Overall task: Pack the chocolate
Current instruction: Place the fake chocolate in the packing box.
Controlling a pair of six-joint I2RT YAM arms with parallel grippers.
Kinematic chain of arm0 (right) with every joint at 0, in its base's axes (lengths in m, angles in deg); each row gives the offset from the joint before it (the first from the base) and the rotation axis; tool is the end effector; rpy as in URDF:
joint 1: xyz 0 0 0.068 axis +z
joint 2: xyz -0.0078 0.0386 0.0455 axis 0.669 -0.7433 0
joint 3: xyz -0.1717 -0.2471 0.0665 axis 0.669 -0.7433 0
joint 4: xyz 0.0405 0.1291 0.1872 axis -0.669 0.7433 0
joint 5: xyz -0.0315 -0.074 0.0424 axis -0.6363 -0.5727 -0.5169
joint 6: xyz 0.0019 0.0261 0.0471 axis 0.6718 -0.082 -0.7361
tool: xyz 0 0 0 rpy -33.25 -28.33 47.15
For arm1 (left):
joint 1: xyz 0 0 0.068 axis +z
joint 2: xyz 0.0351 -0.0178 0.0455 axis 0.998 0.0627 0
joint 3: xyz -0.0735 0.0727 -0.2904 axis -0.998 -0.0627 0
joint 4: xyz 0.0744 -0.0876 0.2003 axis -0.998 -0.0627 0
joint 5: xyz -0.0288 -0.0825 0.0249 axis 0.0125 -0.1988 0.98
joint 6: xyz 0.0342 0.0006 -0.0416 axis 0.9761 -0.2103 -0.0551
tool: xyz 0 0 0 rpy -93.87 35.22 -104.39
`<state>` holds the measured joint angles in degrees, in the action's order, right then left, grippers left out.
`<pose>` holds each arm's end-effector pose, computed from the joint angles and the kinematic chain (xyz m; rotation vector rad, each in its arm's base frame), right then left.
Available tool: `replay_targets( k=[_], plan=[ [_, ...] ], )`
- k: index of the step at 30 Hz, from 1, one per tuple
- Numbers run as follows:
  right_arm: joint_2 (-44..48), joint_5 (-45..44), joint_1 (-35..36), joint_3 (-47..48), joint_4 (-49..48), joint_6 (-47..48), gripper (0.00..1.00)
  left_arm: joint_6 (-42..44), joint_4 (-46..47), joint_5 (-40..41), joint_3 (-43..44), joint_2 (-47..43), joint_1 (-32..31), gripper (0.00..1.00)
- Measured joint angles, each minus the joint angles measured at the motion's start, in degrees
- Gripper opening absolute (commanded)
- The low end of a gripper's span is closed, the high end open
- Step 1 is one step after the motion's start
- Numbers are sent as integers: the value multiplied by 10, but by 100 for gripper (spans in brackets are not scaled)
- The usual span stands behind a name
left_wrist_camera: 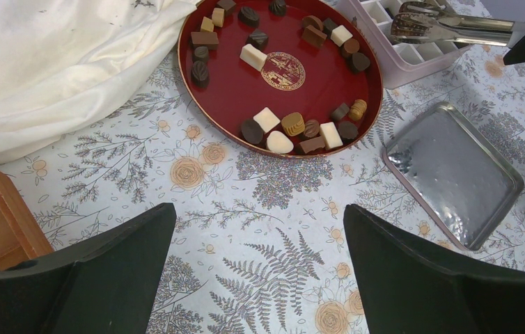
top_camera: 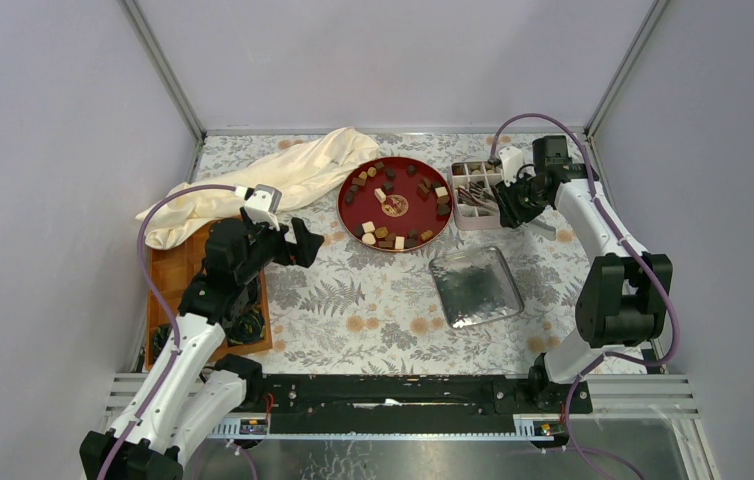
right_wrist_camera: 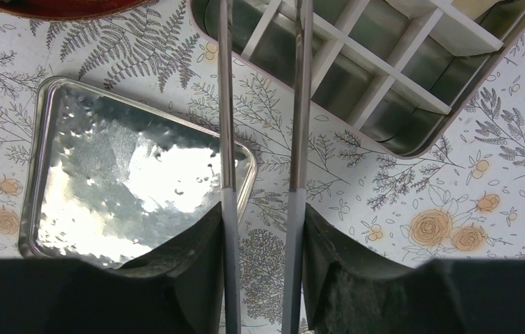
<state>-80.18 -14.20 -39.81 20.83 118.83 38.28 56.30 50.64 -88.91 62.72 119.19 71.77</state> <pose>0.3142 0.0221 0.3180 -0.8611 2.3604 0.1534 0.1189 -0.0406 0.3241 0.2673 1.8781 -0.5326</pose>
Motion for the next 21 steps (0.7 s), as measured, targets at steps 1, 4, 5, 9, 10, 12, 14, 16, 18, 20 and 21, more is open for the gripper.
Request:
replay_targets(
  k=[1, 4, 5, 9, 10, 12, 14, 16, 18, 20, 21],
  plan=[
    [0, 0, 0, 0, 0, 0, 48, 0, 0, 0, 0, 0, 0, 99],
    [0, 0, 0, 0, 0, 0, 51, 0, 0, 0, 0, 0, 0, 99],
    [0, 0, 0, 0, 0, 0, 51, 0, 0, 0, 0, 0, 0, 99],
    [0, 0, 0, 0, 0, 0, 50, 0, 0, 0, 0, 0, 0, 99],
    [0, 0, 0, 0, 0, 0, 50, 0, 0, 0, 0, 0, 0, 99],
    [0, 0, 0, 0, 0, 0, 50, 0, 0, 0, 0, 0, 0, 99],
    [0, 0, 0, 0, 0, 0, 49, 0, 0, 0, 0, 0, 0, 99],
    [0, 0, 0, 0, 0, 0, 48, 0, 0, 0, 0, 0, 0, 99],
    [0, 0, 0, 0, 0, -1, 48, 0, 0, 0, 0, 0, 0, 99],
    [0, 2, 0, 0, -1, -1, 47, 0, 0, 0, 0, 0, 0, 99],
    [1, 4, 0, 0, -2, -2, 46, 0, 0, 0, 0, 0, 0, 99]
  ],
)
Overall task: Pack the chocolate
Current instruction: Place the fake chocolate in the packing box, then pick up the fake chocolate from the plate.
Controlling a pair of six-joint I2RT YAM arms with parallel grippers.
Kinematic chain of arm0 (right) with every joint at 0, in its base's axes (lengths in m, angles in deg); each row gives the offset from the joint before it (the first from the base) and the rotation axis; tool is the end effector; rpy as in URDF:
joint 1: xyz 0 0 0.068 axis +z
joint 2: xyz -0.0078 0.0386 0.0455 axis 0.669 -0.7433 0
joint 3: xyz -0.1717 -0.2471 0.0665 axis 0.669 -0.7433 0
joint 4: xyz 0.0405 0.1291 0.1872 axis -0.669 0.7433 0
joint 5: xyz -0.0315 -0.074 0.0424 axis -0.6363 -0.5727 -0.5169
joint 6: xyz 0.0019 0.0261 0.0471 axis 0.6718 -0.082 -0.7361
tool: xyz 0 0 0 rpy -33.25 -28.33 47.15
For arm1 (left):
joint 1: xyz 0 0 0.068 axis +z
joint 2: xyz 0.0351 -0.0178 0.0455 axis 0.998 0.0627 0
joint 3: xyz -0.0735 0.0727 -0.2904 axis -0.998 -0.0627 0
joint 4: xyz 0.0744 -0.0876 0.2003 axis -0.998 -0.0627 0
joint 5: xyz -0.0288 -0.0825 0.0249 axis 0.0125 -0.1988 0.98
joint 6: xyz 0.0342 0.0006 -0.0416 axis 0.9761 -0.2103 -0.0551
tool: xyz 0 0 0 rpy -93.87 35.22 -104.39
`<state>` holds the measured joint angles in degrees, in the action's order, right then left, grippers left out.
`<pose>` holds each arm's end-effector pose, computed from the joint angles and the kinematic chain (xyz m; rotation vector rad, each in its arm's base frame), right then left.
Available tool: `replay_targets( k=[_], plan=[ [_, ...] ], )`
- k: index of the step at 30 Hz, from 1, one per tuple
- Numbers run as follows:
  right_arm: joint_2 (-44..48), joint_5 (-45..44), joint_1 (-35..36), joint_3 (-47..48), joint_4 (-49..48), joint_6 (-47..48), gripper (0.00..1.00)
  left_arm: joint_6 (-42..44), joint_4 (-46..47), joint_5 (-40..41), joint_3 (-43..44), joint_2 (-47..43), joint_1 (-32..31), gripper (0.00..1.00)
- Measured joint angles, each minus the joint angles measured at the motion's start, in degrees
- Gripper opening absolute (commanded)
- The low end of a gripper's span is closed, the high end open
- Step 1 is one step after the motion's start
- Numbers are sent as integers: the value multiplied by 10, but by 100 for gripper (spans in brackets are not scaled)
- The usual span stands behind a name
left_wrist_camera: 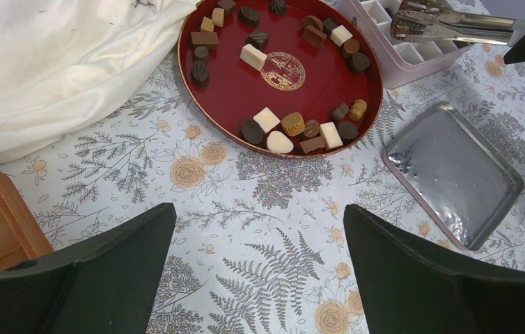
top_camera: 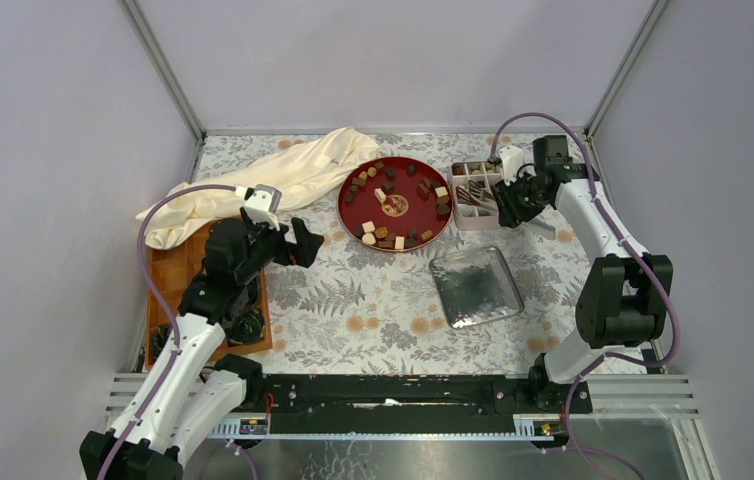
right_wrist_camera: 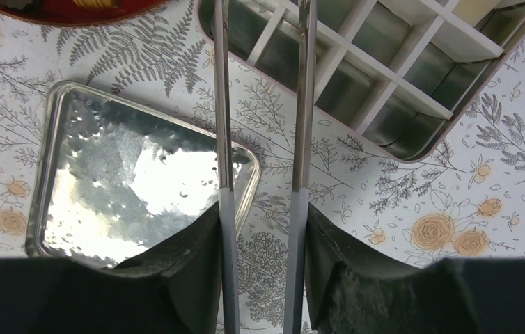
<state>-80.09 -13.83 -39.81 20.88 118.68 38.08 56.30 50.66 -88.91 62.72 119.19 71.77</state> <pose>0.3141 0.0223 0.3189 -0.8580 2.3547 0.1606 0.1189 -0.0406 0.3241 0.2674 1.8778 -0.5326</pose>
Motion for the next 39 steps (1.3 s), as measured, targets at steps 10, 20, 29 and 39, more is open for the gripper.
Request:
replay_targets(
  k=[10, 20, 29, 39],
  plan=[
    [57, 104, 0, -2, -14, 6, 45, 0, 0, 0, 0, 0, 0, 99],
    [71, 183, 31, -7, -3, 42, 45, 0, 0, 0, 0, 0, 0, 99],
    [26, 132, 90, -8, 17, 75, 45, 0, 0, 0, 0, 0, 0, 99],
    [-31, 67, 129, -8, 19, 77, 45, 0, 0, 0, 0, 0, 0, 99]
  ],
)
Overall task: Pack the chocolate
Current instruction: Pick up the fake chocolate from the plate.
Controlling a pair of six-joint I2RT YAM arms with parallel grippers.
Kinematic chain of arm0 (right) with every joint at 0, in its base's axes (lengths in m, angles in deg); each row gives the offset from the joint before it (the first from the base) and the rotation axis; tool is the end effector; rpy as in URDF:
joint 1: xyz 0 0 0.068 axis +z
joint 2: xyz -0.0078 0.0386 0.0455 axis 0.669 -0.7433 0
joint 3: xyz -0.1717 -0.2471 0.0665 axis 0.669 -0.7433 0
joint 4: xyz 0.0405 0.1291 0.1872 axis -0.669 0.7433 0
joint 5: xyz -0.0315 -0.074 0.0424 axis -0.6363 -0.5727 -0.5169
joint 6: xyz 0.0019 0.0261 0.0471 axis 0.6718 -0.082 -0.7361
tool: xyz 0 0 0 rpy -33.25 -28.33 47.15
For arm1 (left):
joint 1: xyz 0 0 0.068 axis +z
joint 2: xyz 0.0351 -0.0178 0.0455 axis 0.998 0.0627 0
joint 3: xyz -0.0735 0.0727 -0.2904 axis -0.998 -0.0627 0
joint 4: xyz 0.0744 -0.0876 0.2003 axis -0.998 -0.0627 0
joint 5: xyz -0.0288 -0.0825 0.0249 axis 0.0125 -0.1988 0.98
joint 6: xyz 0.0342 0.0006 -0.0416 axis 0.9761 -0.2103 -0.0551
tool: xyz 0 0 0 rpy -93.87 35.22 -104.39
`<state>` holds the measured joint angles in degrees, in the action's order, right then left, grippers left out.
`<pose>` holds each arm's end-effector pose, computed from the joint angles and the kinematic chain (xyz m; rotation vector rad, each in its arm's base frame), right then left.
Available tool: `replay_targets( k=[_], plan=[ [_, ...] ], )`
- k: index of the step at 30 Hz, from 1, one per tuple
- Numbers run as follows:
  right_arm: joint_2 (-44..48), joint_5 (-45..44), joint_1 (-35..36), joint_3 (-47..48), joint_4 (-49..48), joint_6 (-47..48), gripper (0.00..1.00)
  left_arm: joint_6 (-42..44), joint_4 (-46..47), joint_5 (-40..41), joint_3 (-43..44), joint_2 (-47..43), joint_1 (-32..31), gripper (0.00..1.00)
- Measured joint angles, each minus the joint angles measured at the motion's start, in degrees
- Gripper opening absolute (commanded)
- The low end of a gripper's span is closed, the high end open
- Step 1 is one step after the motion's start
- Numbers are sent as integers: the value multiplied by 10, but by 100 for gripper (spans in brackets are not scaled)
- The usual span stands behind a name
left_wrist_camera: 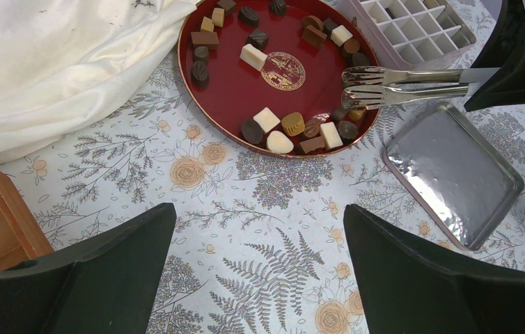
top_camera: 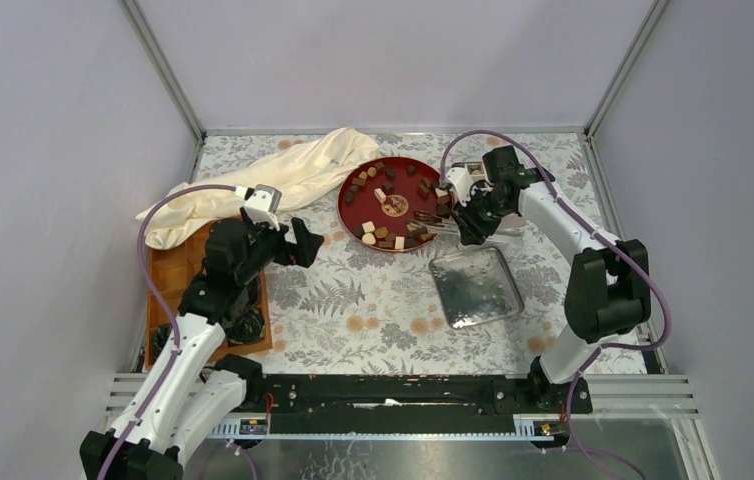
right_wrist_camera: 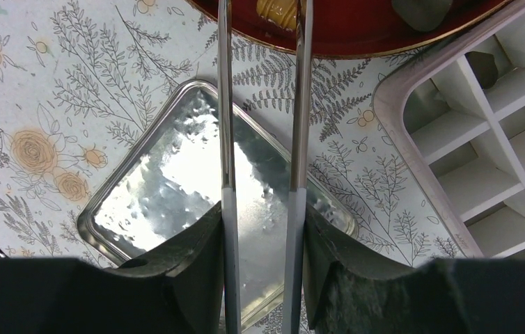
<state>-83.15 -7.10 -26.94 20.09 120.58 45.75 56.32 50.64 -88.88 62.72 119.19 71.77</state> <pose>0.3053 0.0968 0.2987 -1.3089 2.2060 0.3840 0.1189 -0.0405 0.3241 0.2673 1.8781 -0.5319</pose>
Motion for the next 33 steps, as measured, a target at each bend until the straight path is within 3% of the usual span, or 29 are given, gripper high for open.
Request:
replay_targets(
  k=[21, 33],
  plan=[
    [-31, -23, 22, 1, 13, -4, 45, 0, 0, 0, 0, 0, 0, 99],
    [-37, -40, 32, 4, 12, -21, 21, 0, 0, 0, 0, 0, 0, 99]
  ],
)
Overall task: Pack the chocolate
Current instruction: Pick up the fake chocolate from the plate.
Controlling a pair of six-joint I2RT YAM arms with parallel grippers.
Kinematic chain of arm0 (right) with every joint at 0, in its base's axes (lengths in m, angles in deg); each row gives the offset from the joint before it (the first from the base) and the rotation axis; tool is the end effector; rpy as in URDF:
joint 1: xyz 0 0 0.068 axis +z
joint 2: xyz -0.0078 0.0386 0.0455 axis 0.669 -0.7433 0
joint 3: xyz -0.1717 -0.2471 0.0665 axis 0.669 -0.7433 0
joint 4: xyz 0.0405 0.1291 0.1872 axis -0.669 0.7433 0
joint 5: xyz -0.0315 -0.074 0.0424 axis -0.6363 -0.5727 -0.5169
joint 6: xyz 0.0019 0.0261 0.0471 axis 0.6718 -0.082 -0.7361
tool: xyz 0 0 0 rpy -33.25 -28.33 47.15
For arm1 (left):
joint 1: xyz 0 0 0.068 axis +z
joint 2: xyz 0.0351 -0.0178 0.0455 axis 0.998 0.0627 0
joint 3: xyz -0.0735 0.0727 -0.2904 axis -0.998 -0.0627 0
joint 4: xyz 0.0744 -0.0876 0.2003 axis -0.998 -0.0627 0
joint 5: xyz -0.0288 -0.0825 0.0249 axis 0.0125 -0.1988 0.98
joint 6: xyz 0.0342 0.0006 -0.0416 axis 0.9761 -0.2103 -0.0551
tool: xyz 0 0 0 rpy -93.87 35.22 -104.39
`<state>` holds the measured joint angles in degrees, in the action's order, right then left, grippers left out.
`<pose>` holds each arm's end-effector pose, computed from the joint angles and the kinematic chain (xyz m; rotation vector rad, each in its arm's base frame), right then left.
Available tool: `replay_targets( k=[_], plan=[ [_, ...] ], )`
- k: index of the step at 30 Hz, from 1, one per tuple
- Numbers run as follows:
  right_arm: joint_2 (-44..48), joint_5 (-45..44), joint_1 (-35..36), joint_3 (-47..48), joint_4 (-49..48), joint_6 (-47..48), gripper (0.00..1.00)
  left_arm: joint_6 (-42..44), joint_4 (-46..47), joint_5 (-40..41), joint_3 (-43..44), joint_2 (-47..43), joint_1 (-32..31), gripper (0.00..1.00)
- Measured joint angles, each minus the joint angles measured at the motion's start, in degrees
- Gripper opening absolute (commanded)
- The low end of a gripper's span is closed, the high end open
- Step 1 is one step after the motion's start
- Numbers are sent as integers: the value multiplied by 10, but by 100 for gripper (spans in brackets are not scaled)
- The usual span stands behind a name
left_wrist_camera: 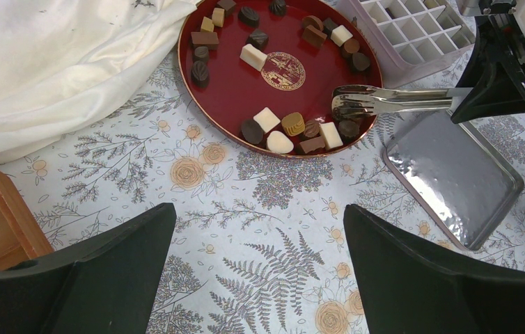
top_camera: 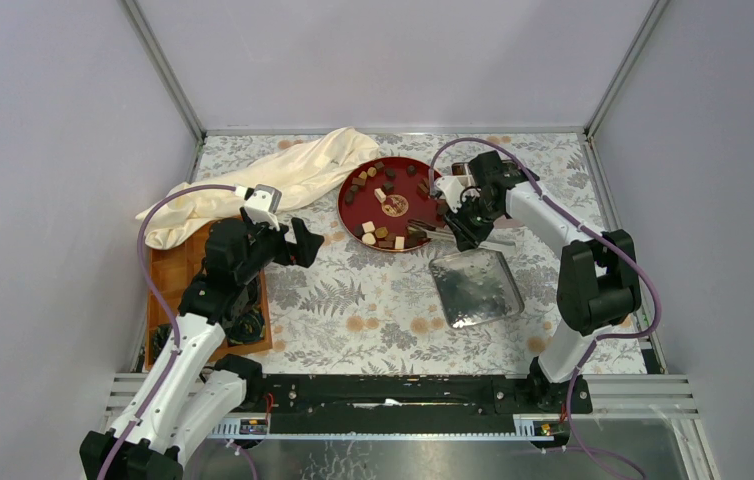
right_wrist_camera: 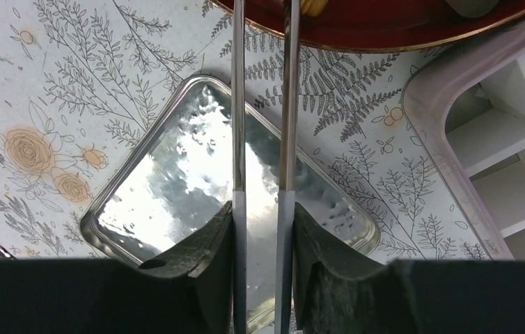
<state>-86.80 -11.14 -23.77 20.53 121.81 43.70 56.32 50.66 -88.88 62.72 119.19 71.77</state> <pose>0.3101 0.1146 0.2795 -1.3473 2.3028 0.3569 0.1189 -0.0405 0.3241 0.2673 1.8777 -0.5319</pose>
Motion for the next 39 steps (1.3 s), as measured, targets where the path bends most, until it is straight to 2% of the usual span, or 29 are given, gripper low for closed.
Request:
replay_targets(
  k=[7, 18, 29, 33, 39],
  plan=[
    [0, -3, 0, 3, -14, -23, 12, 0, 0, 0, 0, 0, 0, 99],
    [3, 16, -14, 3, -52, -74, 10, 0, 0, 0, 0, 0, 0, 99],
    [79, 76, -98, 2, -96, -133, 10, 0, 0, 0, 0, 0, 0, 99],
    [84, 68, -123, 2, -101, -137, 10, 0, 0, 0, 0, 0, 0, 99],
    [84, 10, -145, 2, -91, -127, 10, 0, 0, 0, 0, 0, 0, 99]
  ],
)
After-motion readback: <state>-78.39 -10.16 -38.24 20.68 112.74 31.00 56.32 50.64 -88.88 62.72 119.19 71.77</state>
